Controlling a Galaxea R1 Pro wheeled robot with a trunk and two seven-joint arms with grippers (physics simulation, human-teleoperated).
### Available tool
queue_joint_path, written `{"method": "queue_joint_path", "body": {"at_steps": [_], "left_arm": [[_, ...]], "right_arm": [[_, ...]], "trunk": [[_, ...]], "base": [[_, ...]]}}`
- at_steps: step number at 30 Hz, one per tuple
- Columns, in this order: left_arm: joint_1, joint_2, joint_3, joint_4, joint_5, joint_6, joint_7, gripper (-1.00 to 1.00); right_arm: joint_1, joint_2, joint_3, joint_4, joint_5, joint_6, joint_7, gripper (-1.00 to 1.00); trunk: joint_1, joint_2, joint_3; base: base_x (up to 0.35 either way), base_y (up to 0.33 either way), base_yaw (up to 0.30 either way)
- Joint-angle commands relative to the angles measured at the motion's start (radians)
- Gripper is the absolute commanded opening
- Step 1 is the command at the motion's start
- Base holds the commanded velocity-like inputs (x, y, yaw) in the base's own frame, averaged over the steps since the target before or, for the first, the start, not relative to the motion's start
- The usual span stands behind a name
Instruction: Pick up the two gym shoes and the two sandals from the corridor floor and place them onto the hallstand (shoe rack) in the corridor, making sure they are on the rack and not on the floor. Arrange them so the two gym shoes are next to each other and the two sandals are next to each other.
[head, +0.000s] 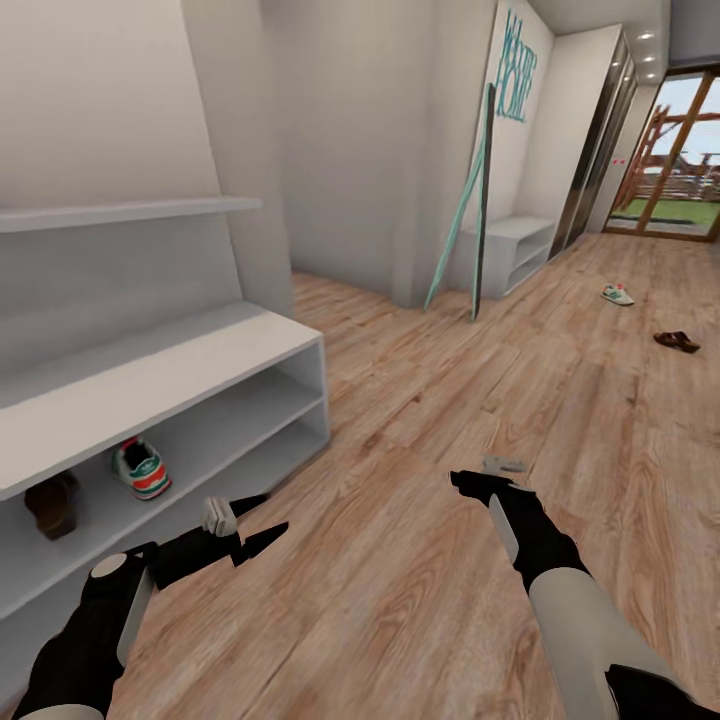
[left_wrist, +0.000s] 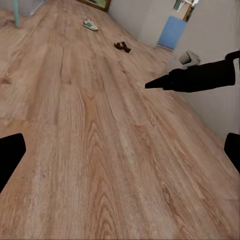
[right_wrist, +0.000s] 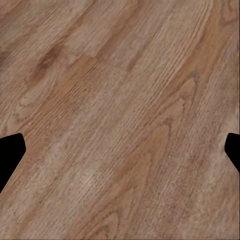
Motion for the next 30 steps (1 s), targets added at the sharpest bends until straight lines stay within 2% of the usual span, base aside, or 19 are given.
{"method": "queue_joint_path", "body": {"at_steps": [1,30], "left_arm": [[0.0,0.0,0.001,-0.001,0.001,0.011,-0.005,1.0],[0.0,-0.002,0.001,-0.001,0.002,0.011,-0.004,1.0]], "right_arm": [[-0.001,0.001,-0.004,-0.002,0.005,0.005,0.0,1.0],[-0.001,0.001,-0.004,-0.001,0.006,0.005,0.0,1.0]], "trunk": [[0.0,0.0,0.0],[0.0,0.0,0.005]], "base": [[0.194,0.0,-0.227],[0.305,-0.127,-0.285]]}}
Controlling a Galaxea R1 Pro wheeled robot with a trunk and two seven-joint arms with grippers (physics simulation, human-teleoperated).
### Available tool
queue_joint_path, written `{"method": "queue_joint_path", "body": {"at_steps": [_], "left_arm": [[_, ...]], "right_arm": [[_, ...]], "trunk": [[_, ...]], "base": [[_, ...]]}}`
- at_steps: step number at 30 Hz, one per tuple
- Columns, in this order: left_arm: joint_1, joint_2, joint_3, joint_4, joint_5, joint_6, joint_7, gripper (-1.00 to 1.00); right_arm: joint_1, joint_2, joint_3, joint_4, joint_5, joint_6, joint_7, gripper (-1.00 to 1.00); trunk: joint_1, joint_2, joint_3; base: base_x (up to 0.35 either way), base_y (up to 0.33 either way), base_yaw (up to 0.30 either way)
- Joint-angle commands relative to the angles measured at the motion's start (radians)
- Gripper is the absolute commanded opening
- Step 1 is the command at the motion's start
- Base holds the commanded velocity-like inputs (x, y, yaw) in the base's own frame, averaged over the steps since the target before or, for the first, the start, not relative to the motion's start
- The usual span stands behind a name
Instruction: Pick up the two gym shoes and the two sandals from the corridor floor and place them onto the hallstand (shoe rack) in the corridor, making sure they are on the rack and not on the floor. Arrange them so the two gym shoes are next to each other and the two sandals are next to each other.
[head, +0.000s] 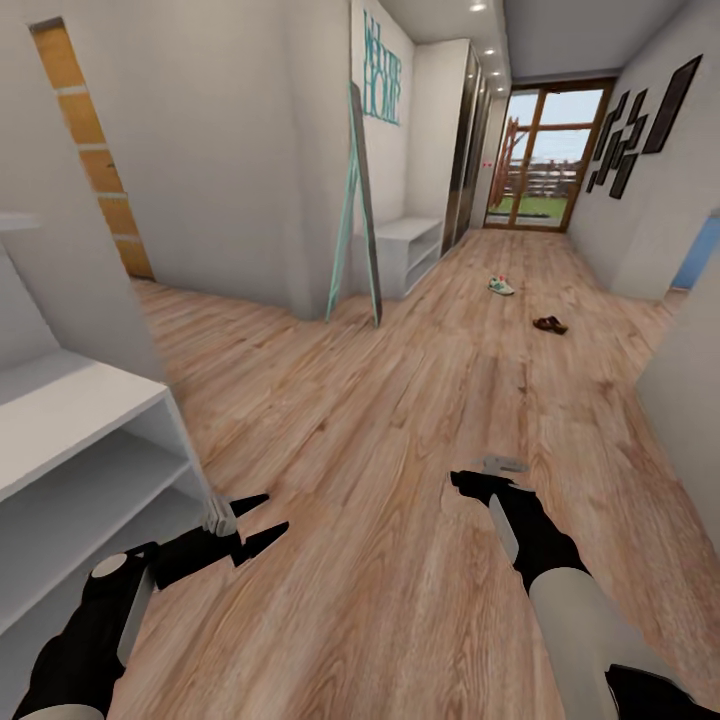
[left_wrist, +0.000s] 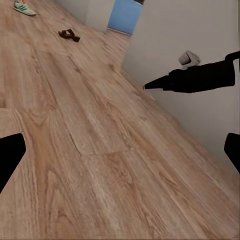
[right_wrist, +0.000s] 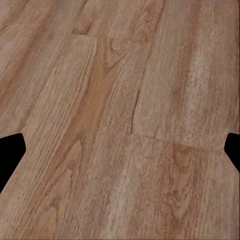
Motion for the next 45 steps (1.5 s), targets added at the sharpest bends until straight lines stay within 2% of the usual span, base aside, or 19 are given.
{"method": "queue_joint_path", "body": {"at_steps": [1,15,19,22,23,25,26,27,30,33,37,45], "left_arm": [[0.0,0.0,0.001,-0.001,0.001,0.011,-0.005,1.0],[0.0,0.001,0.002,-0.001,0.001,0.011,-0.003,1.0],[0.0,0.001,0.009,0.0,0.001,0.012,0.009,1.0],[0.0,0.0,0.033,0.0,0.001,0.012,0.149,1.0],[0.0,-0.001,0.036,0.0,0.001,0.012,0.219,1.0],[-0.001,-0.002,0.037,0.0,0.002,0.011,0.305,1.0],[-0.001,-0.004,0.037,-0.002,0.003,0.011,0.385,1.0],[-0.002,-0.007,0.037,-0.004,0.003,0.011,0.424,1.0],[-0.006,-0.024,0.036,-0.008,0.005,0.01,0.616,1.0],[-0.007,-0.036,0.035,-0.006,0.007,0.008,0.706,1.0],[-0.008,-0.044,0.034,-0.004,0.006,0.006,0.732,1.0],[-0.007,-0.046,0.039,-0.006,0.004,0.009,0.737,1.0]], "right_arm": [[-0.001,0.001,-0.003,-0.001,0.005,0.005,0.0,1.0],[-0.001,0.001,-0.003,-0.001,0.005,0.005,0.0,1.0],[-0.001,0.001,-0.002,-0.001,0.006,0.005,0.0,1.0],[-0.001,0.001,-0.002,-0.002,0.007,0.006,0.002,1.0],[-0.001,0.001,-0.001,-0.002,0.009,0.007,0.002,1.0],[-0.001,0.001,0.0,-0.002,0.011,0.007,0.003,1.0],[-0.001,0.001,0.001,-0.003,0.012,0.008,0.003,1.0],[-0.001,0.001,0.001,-0.003,0.011,0.008,0.003,1.0],[-0.001,0.001,0.002,-0.01,0.008,0.011,0.003,1.0],[-0.001,0.002,0.004,-0.013,0.006,0.013,0.005,1.0],[-0.001,0.003,0.006,-0.013,0.008,0.014,0.004,1.0],[-0.001,0.003,0.006,-0.013,0.006,0.016,0.003,1.0]], "trunk": [[0.0,0.0,-0.001],[0.0,0.0,-0.001],[0.0,0.0,-0.001],[0.0,0.0,-0.001],[0.0,0.0,-0.001],[0.0,0.0,-0.001],[0.0,0.0,-0.001],[0.0,0.0,-0.001],[0.0,0.0,-0.001],[0.0,0.0,-0.001],[0.0,0.0,-0.001],[0.0,0.0,-0.001]], "base": [[0.309,-0.141,-0.292],[0.327,-0.095,-0.29],[0.347,-0.003,-0.092],[0.347,0.0,-0.014],[0.347,0.0,-0.005],[0.347,0.0,-0.004],[0.347,0.0,-0.002],[0.347,0.0,-0.002],[0.347,0.0,-0.001],[0.347,0.0,0.0],[0.348,0.0,0.0],[0.348,0.0,0.0]]}}
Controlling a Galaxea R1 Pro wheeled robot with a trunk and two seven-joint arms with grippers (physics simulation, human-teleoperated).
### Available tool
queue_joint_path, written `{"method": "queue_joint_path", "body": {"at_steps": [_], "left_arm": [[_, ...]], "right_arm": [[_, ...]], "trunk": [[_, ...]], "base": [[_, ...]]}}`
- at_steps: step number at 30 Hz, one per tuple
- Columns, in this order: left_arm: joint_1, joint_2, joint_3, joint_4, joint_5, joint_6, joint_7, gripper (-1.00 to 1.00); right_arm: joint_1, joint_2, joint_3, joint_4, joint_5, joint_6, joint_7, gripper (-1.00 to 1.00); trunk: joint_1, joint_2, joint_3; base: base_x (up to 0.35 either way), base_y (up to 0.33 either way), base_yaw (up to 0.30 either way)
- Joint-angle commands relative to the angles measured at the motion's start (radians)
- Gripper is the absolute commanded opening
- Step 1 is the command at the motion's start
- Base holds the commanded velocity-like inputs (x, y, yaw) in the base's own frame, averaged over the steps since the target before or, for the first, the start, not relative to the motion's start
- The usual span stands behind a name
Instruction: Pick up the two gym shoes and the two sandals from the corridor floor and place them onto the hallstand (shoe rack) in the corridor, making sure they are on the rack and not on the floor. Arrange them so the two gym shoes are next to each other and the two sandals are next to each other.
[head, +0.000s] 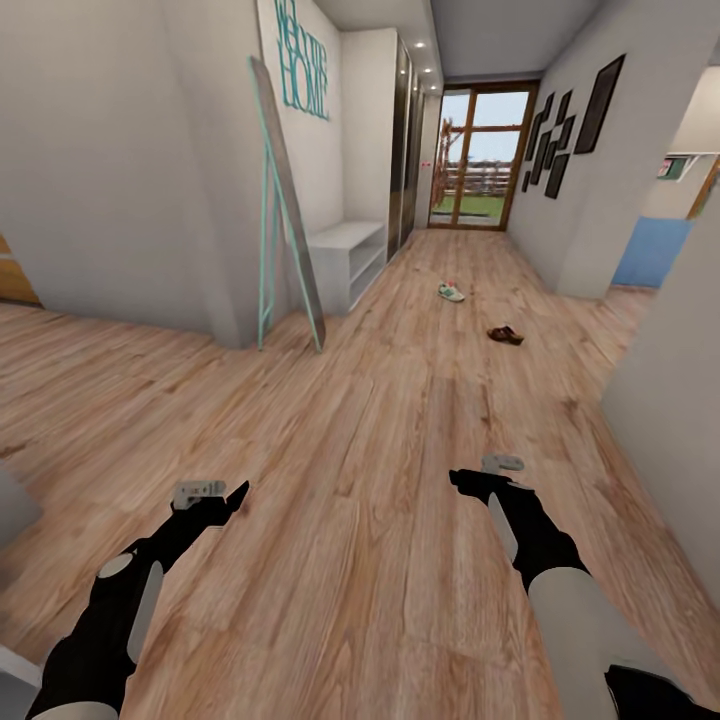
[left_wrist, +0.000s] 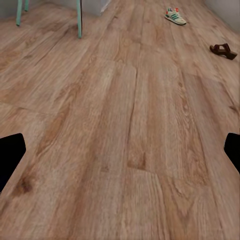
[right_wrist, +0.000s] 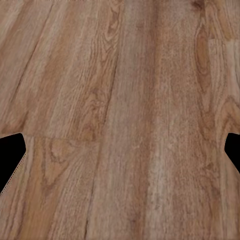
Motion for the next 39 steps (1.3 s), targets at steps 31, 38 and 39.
{"method": "queue_joint_path", "body": {"at_steps": [31,38,39], "left_arm": [[0.001,0.0,-0.002,0.001,0.005,0.011,-0.007,1.0],[0.001,0.0,-0.002,0.001,0.005,0.012,-0.008,1.0],[0.001,0.0,-0.002,0.001,0.005,0.012,-0.008,1.0]], "right_arm": [[0.0,0.001,-0.002,0.0,0.01,0.006,0.0,1.0],[0.0,0.001,-0.002,0.0,0.009,0.006,0.0,1.0],[0.0,0.001,-0.002,0.0,0.009,0.006,0.0,1.0]], "trunk": [[0.0,0.0,-0.001],[0.0,0.0,-0.001],[0.0,0.0,-0.001]], "base": [[0.346,-0.109,0.0],[0.342,-0.162,0.0],[0.342,-0.163,0.0]]}}
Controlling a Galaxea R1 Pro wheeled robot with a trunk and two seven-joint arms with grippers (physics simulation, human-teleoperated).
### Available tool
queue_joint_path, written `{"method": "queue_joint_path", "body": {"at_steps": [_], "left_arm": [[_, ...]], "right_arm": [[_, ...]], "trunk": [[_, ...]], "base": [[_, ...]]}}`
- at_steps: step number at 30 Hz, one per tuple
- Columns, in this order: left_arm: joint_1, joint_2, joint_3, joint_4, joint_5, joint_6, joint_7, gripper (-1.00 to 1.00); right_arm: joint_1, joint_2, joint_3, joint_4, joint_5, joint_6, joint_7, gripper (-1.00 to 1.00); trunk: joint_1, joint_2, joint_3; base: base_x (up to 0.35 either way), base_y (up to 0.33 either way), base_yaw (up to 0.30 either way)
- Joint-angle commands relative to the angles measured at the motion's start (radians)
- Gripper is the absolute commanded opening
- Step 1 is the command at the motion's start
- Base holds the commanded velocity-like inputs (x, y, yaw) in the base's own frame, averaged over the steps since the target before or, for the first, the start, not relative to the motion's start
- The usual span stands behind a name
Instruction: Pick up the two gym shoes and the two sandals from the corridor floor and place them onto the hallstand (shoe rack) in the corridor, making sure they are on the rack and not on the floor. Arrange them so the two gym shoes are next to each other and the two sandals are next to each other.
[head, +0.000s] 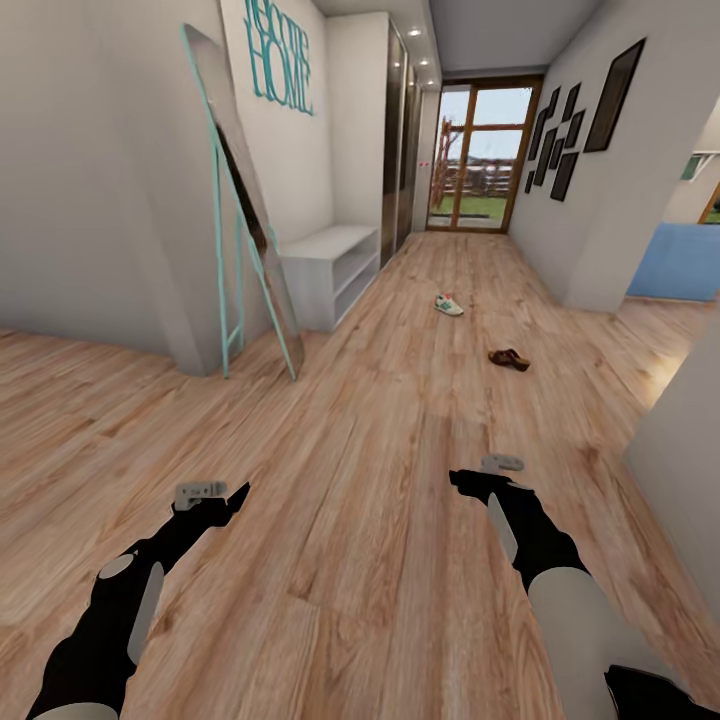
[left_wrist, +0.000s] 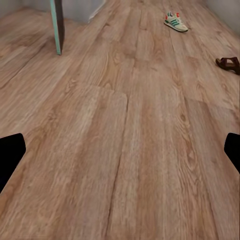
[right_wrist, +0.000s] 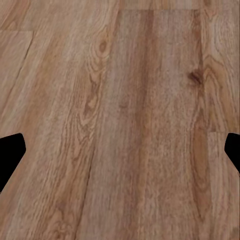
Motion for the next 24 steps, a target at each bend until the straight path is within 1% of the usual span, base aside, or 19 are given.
{"method": "queue_joint_path", "body": {"at_steps": [1,24], "left_arm": [[-0.001,0.0,0.002,-0.001,0.002,0.009,-0.006,1.0],[-0.001,-0.001,0.002,-0.001,0.004,0.009,-0.006,1.0]], "right_arm": [[0.0,0.001,-0.003,-0.002,0.005,0.005,0.001,1.0],[0.0,0.001,-0.003,-0.002,0.004,0.005,0.001,1.0]], "trunk": [[0.0,0.0,-0.001],[0.0,0.0,-0.001]], "base": [[0.342,-0.162,0.0],[0.342,-0.162,0.0]]}}
